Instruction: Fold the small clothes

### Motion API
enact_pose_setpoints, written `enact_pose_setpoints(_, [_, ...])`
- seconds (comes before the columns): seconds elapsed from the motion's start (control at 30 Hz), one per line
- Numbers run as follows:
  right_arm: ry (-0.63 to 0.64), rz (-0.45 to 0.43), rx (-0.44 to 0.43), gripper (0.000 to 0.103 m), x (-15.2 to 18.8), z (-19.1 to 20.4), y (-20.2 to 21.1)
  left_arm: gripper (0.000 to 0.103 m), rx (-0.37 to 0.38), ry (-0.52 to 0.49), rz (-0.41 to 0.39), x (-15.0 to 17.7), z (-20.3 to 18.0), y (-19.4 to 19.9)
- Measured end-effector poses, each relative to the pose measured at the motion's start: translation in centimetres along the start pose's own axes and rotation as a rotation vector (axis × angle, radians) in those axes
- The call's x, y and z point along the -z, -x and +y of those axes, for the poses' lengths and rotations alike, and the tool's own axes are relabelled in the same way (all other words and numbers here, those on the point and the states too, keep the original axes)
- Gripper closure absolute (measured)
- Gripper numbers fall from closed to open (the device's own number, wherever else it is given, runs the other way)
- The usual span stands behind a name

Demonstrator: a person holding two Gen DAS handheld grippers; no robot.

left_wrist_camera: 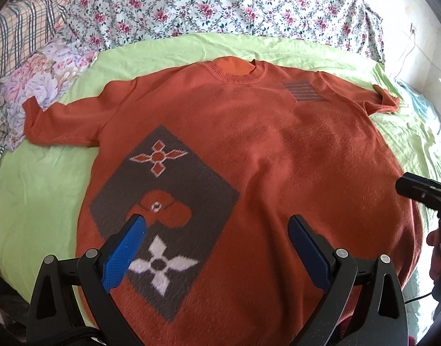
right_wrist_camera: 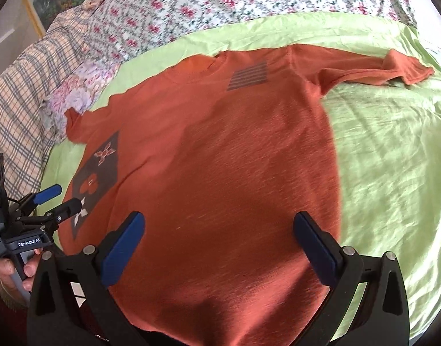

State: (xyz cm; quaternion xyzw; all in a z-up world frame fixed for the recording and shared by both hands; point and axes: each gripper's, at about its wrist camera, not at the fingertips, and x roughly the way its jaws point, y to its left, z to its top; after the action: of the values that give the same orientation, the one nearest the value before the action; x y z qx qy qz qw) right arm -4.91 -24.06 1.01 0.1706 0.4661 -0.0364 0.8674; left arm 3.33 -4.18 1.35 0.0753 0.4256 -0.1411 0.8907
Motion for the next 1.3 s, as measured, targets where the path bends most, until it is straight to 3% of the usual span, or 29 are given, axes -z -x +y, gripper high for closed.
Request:
enact_pose_setpoints(0.27, [-0.105, -0.078, 0.024, 0.001, -2.3, -5.5, 1.5, 0.004, 0.002, -0.008, -0.024, -1.3, -1.2, -0.3])
enact_pose_setpoints(0.43, [-0.229, -0.141, 0.079, 0.017, -4.5, -11.6, 2.3, 0.004, -0.026, -0.06, -0.017, -2.4, -2.0, -1.0])
enact_pose_setpoints(0.6, [-0.374, -0.224, 0.136, 0.027, -7.8, -18.8, 3.1, 0.004, -0.022, -0.035, -0.004, -4.5, -1.8, -2.4])
enact_pose_setpoints(0.7, [-0.411, -0.255, 0.23, 0.038, -10.5, -22.7, 3.4, 0.004, -0.025, -0.044, 0.013, -5.7, -2.3, -3.7])
enact_pose_setpoints(0.83, [-0.493, -0.303, 0.293, 0.039, -14.0, -28.7, 3.9, 0.004, -0.014, -0.061, 0.031, -7.2, -3.3, -5.5])
enact_pose_setpoints(1.07, [-0.598, -0.294, 0.39, 0.045, -18.6, -36.6, 1.6, 0.004, 0.012, -0.109, 0.047, -10.4, -5.3, -9.3])
enact_pose_setpoints(1.13, [-0.612, -0.279, 0.397, 0.048, -19.6, -38.0, 0.6, 0.004, 0.027, -0.11, 0.085, -11.6, -5.7, -10.8])
enact_pose_setpoints(1.17, [-0.618, -0.261, 0.417, 0.053, -20.2, -38.9, -0.3, 0.004, 0.055, -0.102, 0.111, -12.3, -5.8, -11.6])
enact_pose_setpoints(1.23, [-0.633, -0.256, 0.433, 0.077, -20.6, -39.7, -0.7, 0.004, 0.094, -0.092, 0.128, -13.1, -5.8, -12.1])
enact_pose_setpoints(1.27, [-0.647, -0.264, 0.411, 0.091, -20.7, -39.8, -0.4, 0.004, 0.106, -0.089, 0.128, -13.6, -5.8, -12.3])
enact_pose_setpoints(1.3, [-0.655, -0.274, 0.367, 0.096, -20.8, -39.7, 0.0, 0.004, 0.118, -0.085, 0.127, -13.9, -5.7, -12.4])
